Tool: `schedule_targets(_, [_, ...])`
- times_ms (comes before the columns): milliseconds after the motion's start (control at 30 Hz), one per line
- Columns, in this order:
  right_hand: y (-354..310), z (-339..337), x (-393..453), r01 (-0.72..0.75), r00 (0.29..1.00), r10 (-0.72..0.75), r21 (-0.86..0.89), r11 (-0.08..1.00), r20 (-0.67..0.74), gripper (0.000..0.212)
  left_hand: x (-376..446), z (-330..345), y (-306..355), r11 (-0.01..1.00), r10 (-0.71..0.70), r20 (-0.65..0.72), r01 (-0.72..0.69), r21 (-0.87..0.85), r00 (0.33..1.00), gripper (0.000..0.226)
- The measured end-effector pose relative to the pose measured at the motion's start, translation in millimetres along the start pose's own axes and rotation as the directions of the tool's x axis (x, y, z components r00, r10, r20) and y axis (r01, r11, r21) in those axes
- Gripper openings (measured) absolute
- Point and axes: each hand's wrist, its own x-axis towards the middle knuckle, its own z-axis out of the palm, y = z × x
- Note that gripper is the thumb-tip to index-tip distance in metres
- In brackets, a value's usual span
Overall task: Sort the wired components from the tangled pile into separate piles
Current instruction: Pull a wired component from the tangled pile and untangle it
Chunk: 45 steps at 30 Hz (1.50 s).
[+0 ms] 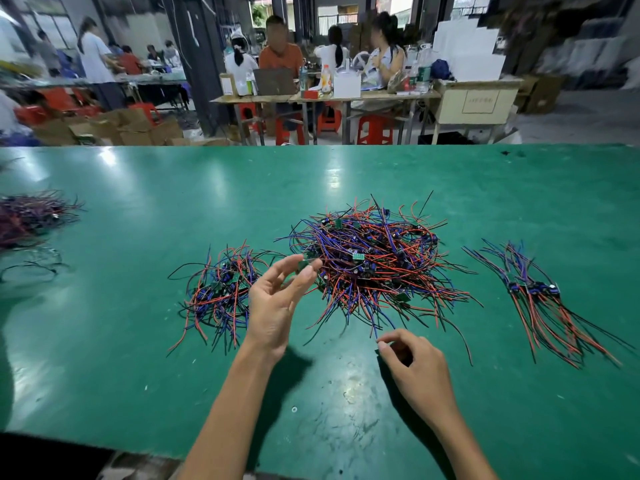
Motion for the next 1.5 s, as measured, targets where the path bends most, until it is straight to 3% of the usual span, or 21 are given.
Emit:
schedule_targets(67, [1,0,0,-0.001,1.0,0.001,0.004,1.0,0.001,0.014,8,-14,4,0.936,0.231,-0.016,-0.218,0.276,0.973,0.022])
schedule_targets(167, [1,1,0,-0.002,1.0,0.002,0.007,1.0,0.005,0.016,23,-50,14,0.595,0.511,0.13,-0.459,0.66,0.85,0.024])
schedule_targets(233, [1,1,1,-0.008,1.0,0.008,0.012,1.0,0.007,0.016,33,-77,16,0.283,0.553,0.21,-0.419,0.863,0.806,0.03])
schedule_targets(267, [2,1,1,-0.01,1.0,0.01,0.015,1.0,0.007,0.016,37,-90,14,0.176,0.502,0.203,-0.329,0.928,0.841,0.029])
schedule_targets(333, [3,1,1,-0.011,1.0,0.011,0.023,1.0,0.009,0.016,37,-105,5,0.042,0.31,0.048,-0.064,0.997,0.95,0.025])
schedule_targets(367, [3,2,1,-0.012,1.0,0.012,0.028,1.0,0.009,0.016,34,-110,-2,-0.002,0.251,-0.038,0.04,0.999,0.967,0.025])
schedule_targets(433, [2,2,1,-0.015,1.0,0.015,0.028,1.0,0.007,0.016,30,-109,-13,-0.035,0.282,-0.055,0.068,0.997,0.958,0.021])
schedule_targets(533, [3,3,3,-0.008,1.0,0.008,0.029,1.0,-0.004,0.016,30,-82,-27,-0.071,0.359,0.123,-0.105,0.992,0.925,0.014])
schedule_targets(633, [3,2,2,-0.001,1.0,0.001,0.021,1.0,0.003,0.014,41,-49,-48,-0.111,0.193,0.26,-0.242,0.964,0.946,0.019])
schedule_targets(700, [3,2,1,-0.004,1.0,0.003,0.018,1.0,0.005,0.014,51,-32,-64,-0.144,0.104,0.254,-0.238,0.96,0.962,0.027])
schedule_targets(767, [2,1,0,-0.004,1.0,0.004,0.022,1.0,0.007,0.014,58,-19,-77,-0.089,0.101,0.14,-0.131,0.987,0.985,0.033])
schedule_targets(900, [1,1,0,-0.015,1.0,0.015,0.044,0.999,0.002,0.013,70,-7,-86,0.168,0.139,-0.169,0.144,0.975,0.976,0.037])
schedule_targets(1067, [4,0,2,-0.005,1.0,0.005,0.039,0.999,0.001,0.013,60,3,-79,0.418,0.093,-0.299,0.236,0.877,0.95,0.034])
schedule_targets(1133, [4,0,2,-0.004,1.0,0.004,0.043,0.999,-0.004,0.014,47,7,-70,0.586,0.073,-0.26,0.17,0.792,0.963,0.029])
schedule_targets(1200, [4,1,2,-0.003,1.0,0.004,0.043,0.999,-0.007,0.015,29,13,-56,0.794,0.021,-0.208,0.11,0.597,0.978,0.024])
schedule_targets(1267, [4,1,2,-0.004,1.0,0.005,0.041,0.999,-0.007,0.016,10,20,-43,0.914,-0.05,-0.139,0.101,0.394,0.989,0.025])
schedule_targets(1367, [4,1,2,-0.011,1.0,0.011,0.049,0.999,-0.009,0.015,-15,32,-31,0.962,-0.124,-0.001,0.12,0.246,0.992,0.031])
schedule_targets(1500, [2,2,3,-0.025,1.0,0.025,0.122,0.992,0.001,0.011,-39,39,-32,0.958,-0.285,0.182,0.285,0.027,0.941,0.027])
